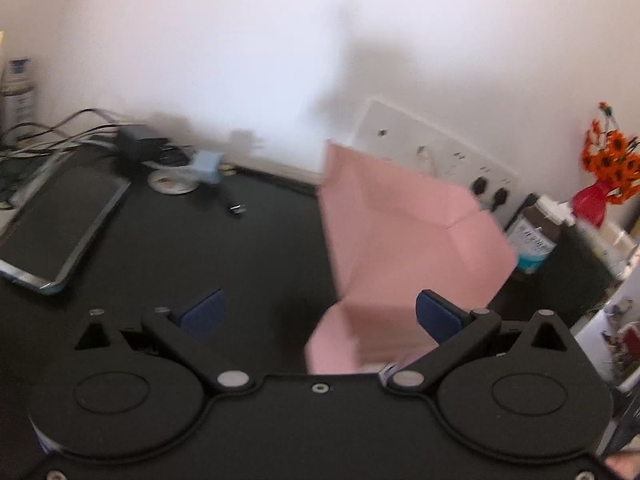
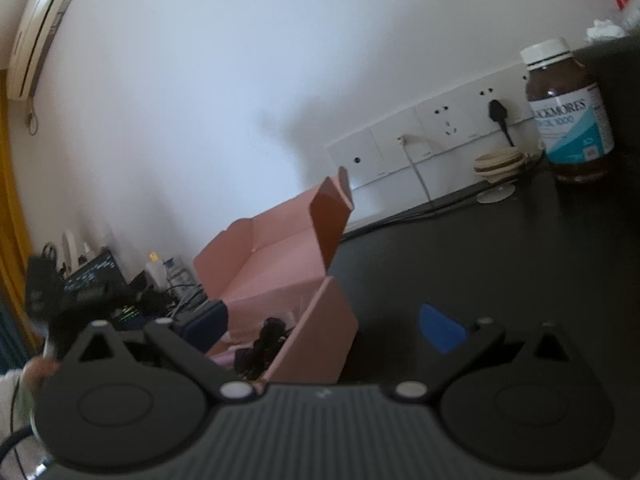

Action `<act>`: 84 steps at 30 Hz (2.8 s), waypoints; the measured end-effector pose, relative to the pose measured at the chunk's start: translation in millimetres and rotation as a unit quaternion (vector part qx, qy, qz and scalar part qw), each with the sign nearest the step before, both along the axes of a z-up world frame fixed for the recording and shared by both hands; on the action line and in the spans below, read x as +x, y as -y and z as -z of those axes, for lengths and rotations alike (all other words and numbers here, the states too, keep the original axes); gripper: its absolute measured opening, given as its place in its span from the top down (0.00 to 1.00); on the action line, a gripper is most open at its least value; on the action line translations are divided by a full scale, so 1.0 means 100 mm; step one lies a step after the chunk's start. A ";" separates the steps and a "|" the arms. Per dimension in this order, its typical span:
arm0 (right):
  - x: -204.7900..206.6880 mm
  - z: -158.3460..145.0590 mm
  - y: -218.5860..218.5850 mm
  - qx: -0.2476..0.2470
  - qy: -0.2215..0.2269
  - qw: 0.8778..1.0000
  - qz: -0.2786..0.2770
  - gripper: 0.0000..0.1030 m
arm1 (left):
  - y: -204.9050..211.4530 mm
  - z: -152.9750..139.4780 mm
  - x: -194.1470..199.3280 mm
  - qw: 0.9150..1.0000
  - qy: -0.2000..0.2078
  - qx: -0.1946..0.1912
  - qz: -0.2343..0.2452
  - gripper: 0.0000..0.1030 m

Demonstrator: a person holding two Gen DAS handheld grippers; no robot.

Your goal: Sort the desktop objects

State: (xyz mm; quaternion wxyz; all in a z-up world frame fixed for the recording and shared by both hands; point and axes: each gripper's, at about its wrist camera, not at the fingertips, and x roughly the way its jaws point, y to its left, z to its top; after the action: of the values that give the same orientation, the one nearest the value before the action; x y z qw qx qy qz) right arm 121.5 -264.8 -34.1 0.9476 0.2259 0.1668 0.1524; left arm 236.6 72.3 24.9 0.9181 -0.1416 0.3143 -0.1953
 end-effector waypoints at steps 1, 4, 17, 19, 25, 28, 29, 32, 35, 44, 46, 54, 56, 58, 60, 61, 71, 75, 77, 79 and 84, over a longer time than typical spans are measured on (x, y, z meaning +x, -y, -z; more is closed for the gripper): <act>0.00 0.00 0.00 0.001 0.000 1.000 0.000 0.01 | 0.05 -0.01 0.05 1.000 -0.003 -0.008 0.005 0.00; 0.00 0.01 0.00 0.004 -0.002 1.000 0.001 0.01 | 0.17 0.02 0.19 0.999 -0.017 -0.025 0.012 0.00; 0.02 0.04 0.01 0.013 -0.010 1.000 0.000 0.01 | 0.29 0.31 0.59 0.989 -0.073 -0.125 0.028 0.00; 0.02 0.05 0.01 0.014 -0.013 1.000 0.000 0.01 | 0.27 0.31 0.57 0.988 -0.066 -0.137 0.034 0.00; 0.06 0.05 0.05 0.023 -0.038 0.999 -0.013 0.01 | 0.19 0.28 0.39 0.987 -0.029 -0.152 0.054 0.00; 0.10 -0.01 0.11 0.026 -0.069 0.997 -0.036 0.01 | 0.15 0.26 0.30 0.985 -0.011 -0.159 0.066 0.00; 0.11 -0.05 0.12 0.024 -0.078 0.996 -0.046 0.01 | 0.14 0.26 0.27 0.984 -0.005 -0.162 0.070 0.00; 0.16 -0.33 0.18 0.026 -0.090 0.993 -0.067 0.01 | 0.11 0.25 0.25 0.983 0.000 -0.171 0.074 0.00; 0.30 -0.65 0.17 0.019 -0.082 0.993 -0.089 0.01 | 0.11 0.26 0.24 0.983 -0.001 -0.164 0.079 0.00; 1.26 -0.62 0.03 0.013 -0.103 0.990 -0.092 0.01 | 0.12 0.30 0.23 0.984 0.001 -0.161 0.076 0.00; 1.51 -0.45 0.05 0.059 -0.139 0.983 -0.106 0.01 | 0.13 0.30 0.23 0.984 0.002 -0.158 0.077 0.00; 1.83 -0.13 0.00 0.143 -0.165 0.966 -0.136 0.01 | 0.13 0.31 0.23 0.984 0.001 -0.162 0.076 0.00; 1.86 -0.12 -0.02 0.147 -0.170 0.964 -0.143 0.01 | 0.13 0.31 0.23 0.984 0.002 -0.162 0.075 0.00; 1.87 -0.15 -0.06 0.139 -0.172 0.965 -0.144 0.01 | 0.13 0.31 0.22 0.984 0.003 -0.161 0.075 0.00; 1.84 -0.19 -0.10 0.129 -0.165 0.967 -0.147 0.01 | 0.13 0.30 0.21 0.984 0.007 -0.160 0.075 0.00; 1.81 -0.21 -0.10 0.128 -0.163 0.967 -0.149 0.01 | 0.13 0.30 0.20 0.984 0.009 -0.159 0.076 0.00; 1.57 -0.41 -0.13 0.093 -0.141 0.973 -0.155 0.01 | 0.16 0.24 0.13 0.984 0.027 -0.155 0.083 0.00; 1.49 -0.45 -0.15 0.071 -0.139 0.975 -0.155 0.01 | 0.16 0.20 0.10 0.984 0.039 -0.153 0.086 0.00; 1.45 -0.47 -0.16 0.062 -0.134 0.977 -0.152 0.01 | 0.17 0.19 0.09 0.984 0.042 -0.151 0.088 0.00; 1.44 -0.51 -0.19 0.049 -0.129 0.979 -0.151 0.01 | 0.19 0.19 0.08 0.984 0.044 -0.149 0.091 0.00; 1.39 -0.63 -0.24 0.024 -0.107 0.982 -0.153 0.01 | 0.20 0.17 0.06 0.984 0.050 -0.144 0.095 0.00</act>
State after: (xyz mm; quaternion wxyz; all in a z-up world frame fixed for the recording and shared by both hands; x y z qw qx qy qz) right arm 260.1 -240.8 28.5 0.8841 0.2357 0.2962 0.2741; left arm 243.0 52.6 7.8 0.8801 -0.2317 0.2486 -0.3316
